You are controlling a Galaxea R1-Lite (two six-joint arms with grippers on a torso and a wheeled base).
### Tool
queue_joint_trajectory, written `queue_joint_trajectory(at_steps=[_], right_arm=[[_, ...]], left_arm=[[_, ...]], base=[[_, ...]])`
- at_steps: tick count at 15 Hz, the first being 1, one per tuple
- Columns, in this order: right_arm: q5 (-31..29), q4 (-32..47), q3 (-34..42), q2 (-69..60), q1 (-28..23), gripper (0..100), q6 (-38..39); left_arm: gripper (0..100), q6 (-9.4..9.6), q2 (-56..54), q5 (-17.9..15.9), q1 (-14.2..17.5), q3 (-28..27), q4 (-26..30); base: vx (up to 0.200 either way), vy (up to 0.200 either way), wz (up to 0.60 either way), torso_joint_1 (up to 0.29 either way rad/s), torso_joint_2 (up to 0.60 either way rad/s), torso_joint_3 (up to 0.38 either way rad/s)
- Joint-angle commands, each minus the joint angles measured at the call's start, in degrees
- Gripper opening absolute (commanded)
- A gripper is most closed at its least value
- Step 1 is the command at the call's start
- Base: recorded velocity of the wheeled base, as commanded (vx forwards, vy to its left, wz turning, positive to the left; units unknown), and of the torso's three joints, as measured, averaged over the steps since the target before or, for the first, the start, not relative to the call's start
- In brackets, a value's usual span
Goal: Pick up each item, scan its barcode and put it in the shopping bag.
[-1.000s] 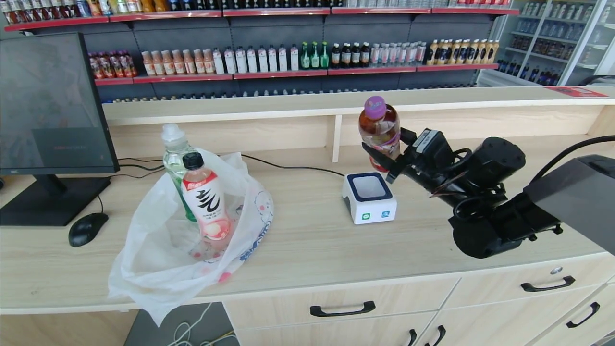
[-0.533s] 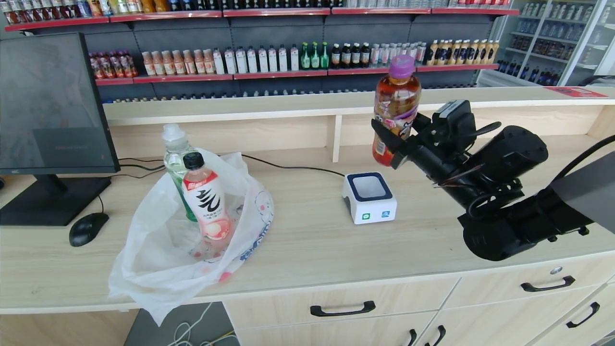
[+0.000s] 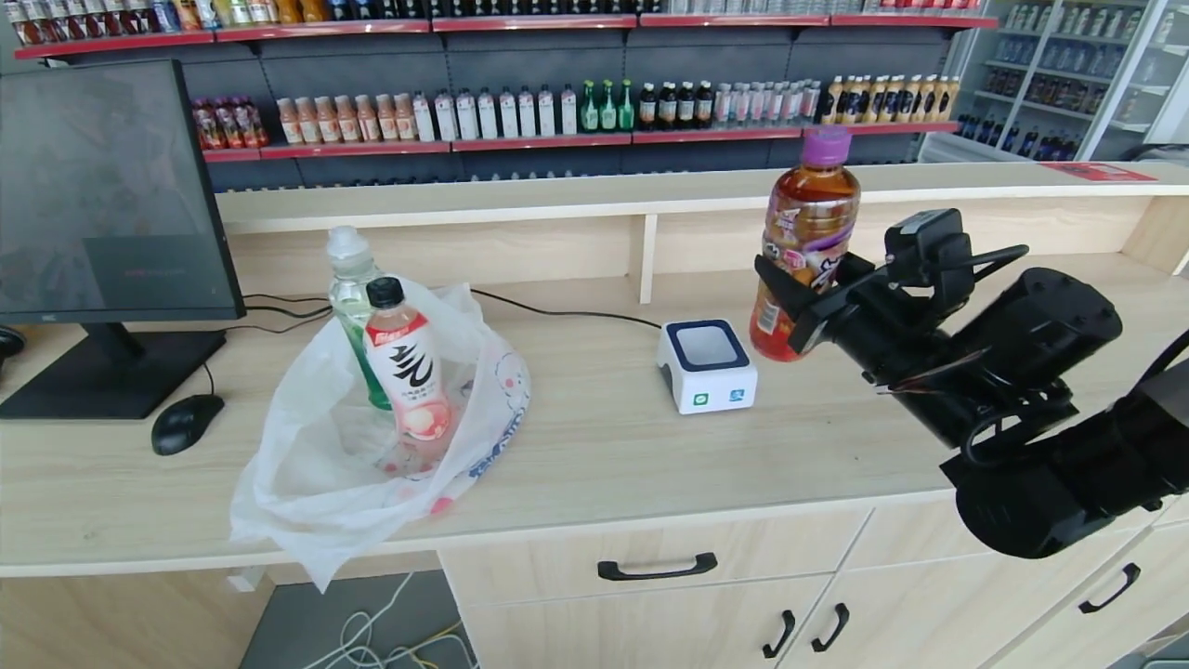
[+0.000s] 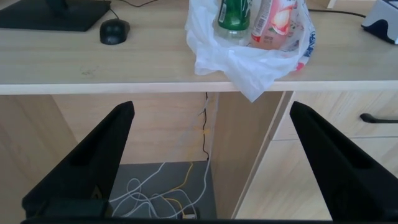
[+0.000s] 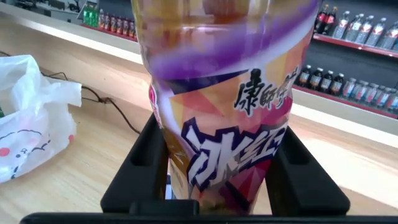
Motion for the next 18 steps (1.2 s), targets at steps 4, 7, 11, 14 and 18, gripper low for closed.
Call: queue_joint_trajectory(at_steps=[4, 7, 11, 14, 18], right_arm=[[0.0, -0.1, 4.1, -3.5, -0.1, 0, 1.5], [0.0, -0.1, 4.1, -3.7, -0.3, 0, 1.9], [0.0, -0.1, 3.8, -3.7, -0.3, 0, 2.0], [0.0, -0.1, 3.3, -3.9, -0.3, 0, 2.0], [0.0, -0.1, 3.7, -4.6, -0.5, 0, 2.0]], left_arm=[[100, 0.00, 0.0, 0.0, 0.0, 0.0, 0.0], [100, 0.09, 0.0, 0.0, 0.0, 0.0, 0.0], [100, 0.00, 0.0, 0.0, 0.0, 0.0, 0.0], [100, 0.00, 0.0, 0.0, 0.0, 0.0, 0.0], [100, 0.00, 0.0, 0.0, 0.0, 0.0, 0.0]], base=[[0.000, 0.000, 0.00, 0.000, 0.00, 0.000], [0.000, 0.000, 0.00, 0.000, 0.00, 0.000], [0.000, 0.000, 0.00, 0.000, 0.00, 0.000], [0.000, 0.000, 0.00, 0.000, 0.00, 0.000], [0.000, 0.000, 0.60, 0.002, 0.00, 0.000]])
